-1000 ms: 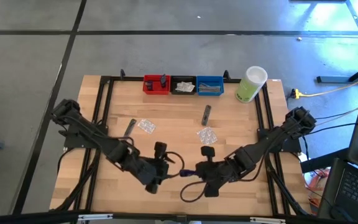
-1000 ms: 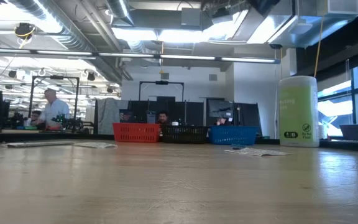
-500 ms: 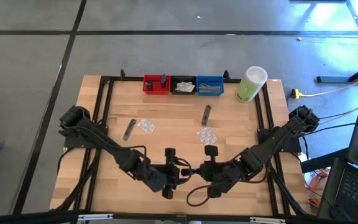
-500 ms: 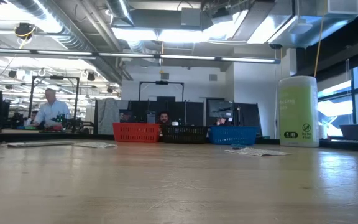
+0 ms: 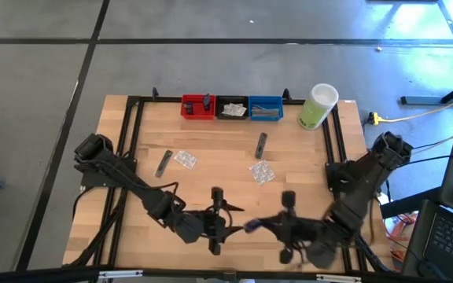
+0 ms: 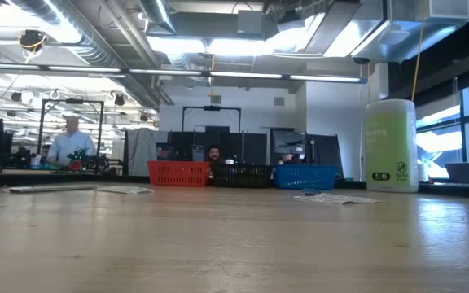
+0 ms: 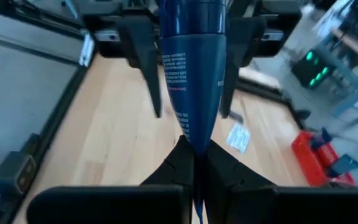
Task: Pick & Place Travel size toiletries
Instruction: Put the blue shave cream into the red bin
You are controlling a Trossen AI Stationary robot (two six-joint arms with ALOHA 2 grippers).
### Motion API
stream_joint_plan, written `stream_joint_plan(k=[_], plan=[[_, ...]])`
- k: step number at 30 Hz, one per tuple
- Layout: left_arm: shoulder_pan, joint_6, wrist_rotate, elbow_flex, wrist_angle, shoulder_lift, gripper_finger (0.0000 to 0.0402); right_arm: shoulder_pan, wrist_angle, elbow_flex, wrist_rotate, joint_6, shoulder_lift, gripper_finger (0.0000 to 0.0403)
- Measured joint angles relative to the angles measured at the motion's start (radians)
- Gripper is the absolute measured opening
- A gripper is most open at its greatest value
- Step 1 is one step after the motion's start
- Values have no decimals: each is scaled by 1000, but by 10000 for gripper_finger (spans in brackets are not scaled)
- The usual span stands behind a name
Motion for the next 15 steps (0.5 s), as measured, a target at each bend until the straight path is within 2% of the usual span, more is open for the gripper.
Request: stream_joint_plan(k=[6, 11, 15], plan=[[-20, 136, 16, 0, 162, 0, 237, 29, 13, 0, 41, 4, 0, 11], [-11, 187, 142, 0, 267, 0, 237, 33, 109, 0, 28, -65, 0, 10], [-3, 239, 195, 0, 328, 0, 237, 31, 207, 0, 0, -169, 1, 10]])
